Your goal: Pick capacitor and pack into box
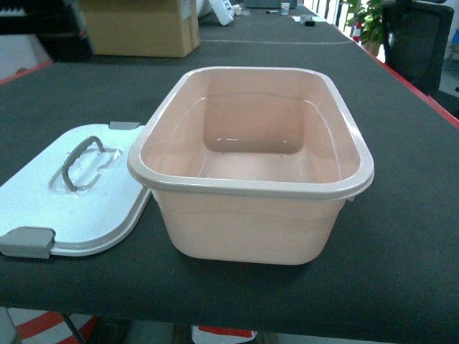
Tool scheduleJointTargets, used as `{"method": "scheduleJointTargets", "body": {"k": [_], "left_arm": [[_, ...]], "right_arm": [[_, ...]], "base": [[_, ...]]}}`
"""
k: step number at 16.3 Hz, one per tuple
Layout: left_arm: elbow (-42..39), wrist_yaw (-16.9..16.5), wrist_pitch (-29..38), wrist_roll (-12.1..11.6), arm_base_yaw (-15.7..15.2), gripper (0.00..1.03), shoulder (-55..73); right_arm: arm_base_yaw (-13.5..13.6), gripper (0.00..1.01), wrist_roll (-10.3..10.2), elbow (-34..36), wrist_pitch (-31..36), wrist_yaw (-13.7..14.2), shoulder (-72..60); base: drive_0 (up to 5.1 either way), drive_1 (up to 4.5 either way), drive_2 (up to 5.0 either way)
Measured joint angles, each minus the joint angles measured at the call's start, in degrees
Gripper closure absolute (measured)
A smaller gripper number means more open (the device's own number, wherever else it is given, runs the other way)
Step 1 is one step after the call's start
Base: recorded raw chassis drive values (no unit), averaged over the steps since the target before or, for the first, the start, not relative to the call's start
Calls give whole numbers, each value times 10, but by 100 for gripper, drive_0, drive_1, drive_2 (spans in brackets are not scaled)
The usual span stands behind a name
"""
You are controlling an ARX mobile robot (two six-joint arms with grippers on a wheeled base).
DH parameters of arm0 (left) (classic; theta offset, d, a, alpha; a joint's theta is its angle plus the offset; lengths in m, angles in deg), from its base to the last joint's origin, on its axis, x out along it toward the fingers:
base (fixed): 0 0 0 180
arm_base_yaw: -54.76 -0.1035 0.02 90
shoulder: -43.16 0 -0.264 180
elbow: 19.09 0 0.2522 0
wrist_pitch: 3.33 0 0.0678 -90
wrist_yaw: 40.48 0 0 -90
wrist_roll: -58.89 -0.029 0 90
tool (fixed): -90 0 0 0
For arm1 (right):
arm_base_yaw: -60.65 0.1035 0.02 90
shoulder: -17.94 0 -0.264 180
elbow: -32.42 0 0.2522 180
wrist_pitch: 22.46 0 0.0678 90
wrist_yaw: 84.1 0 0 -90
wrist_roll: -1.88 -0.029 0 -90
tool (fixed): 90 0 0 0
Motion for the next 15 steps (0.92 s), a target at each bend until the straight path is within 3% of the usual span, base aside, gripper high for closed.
{"method": "scheduleJointTargets", "body": {"k": [2,5,12,13,15], "left_arm": [[6,-42,-10,3,-75,5,55],[101,-64,-29,-15,-126,5,203],[255,-147,-169,-44,-141,5,358],[260,-150,-182,-47,-140,9,363],[264,-148,-204,-49,-139,30,365]], "right_arm": [[0,3,0,0,0,0,0],[0,3,0,0,0,0,0],[0,3,0,0,0,0,0],[0,3,0,0,0,0,0],[0,3,0,0,0,0,0]], "base": [[0,0,0],[0,0,0],[0,0,0],[0,0,0],[0,0,0]]}}
